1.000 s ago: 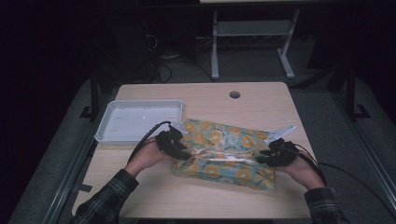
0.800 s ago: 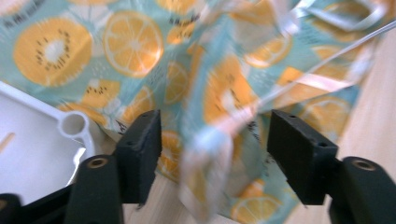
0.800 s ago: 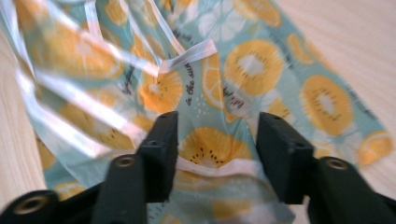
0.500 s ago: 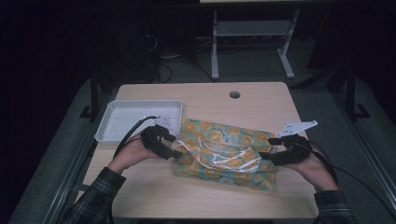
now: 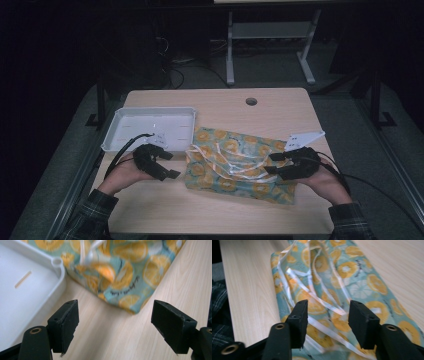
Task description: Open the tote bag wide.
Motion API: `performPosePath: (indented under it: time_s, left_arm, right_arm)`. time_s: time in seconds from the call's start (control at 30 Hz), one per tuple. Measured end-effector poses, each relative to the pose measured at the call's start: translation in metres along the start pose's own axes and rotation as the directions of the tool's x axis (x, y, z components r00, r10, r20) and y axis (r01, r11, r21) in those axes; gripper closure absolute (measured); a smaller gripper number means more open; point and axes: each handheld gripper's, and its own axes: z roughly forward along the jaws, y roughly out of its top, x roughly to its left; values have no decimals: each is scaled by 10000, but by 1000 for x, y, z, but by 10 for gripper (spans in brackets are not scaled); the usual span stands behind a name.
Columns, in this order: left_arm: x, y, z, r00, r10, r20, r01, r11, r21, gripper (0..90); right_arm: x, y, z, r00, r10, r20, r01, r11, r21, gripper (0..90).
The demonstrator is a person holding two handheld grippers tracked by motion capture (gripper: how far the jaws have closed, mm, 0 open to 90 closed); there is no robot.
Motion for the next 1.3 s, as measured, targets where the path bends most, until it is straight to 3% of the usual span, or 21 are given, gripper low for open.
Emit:
performPosePath:
  time_s: [0.13,0.43,0.53,0.63,1.07,1.17,1.27,1.3]
  left_arm:
    - [-1,-12,1,10000,31,-43,-31,10000,59,219]
    - [-10,-33,7,9997,-8,-227,1,9996,-280,221]
    - [-11,-37,12,9999,-45,-138,43,9999,-137,224]
    - [-11,-37,16,9998,156,-99,-154,9997,163,224]
    - [-12,-37,22,9997,226,86,-228,9994,272,224]
    - [-12,-37,22,9996,258,107,-260,9993,285,224]
    - [-12,-37,22,9995,278,131,-282,9990,342,224]
    - [-13,-37,23,9997,211,129,-215,9993,290,224]
  right_arm:
    - [3,4,7,9996,-151,-259,152,9999,57,541]
    - [12,14,22,9949,-563,-836,568,9984,39,622]
    - [15,17,28,9910,-793,-1075,806,9967,83,645]
    - [19,21,35,9852,-1090,-1324,1107,9938,50,675]
    - [27,26,60,9675,-1472,-2054,1565,9872,296,716]
    - [26,25,64,9658,-1527,-2094,1661,9849,480,802]
    - [25,26,64,9650,-1511,-2142,1619,9862,338,859]
    - [26,27,62,9666,-1316,-2200,1412,9896,285,869]
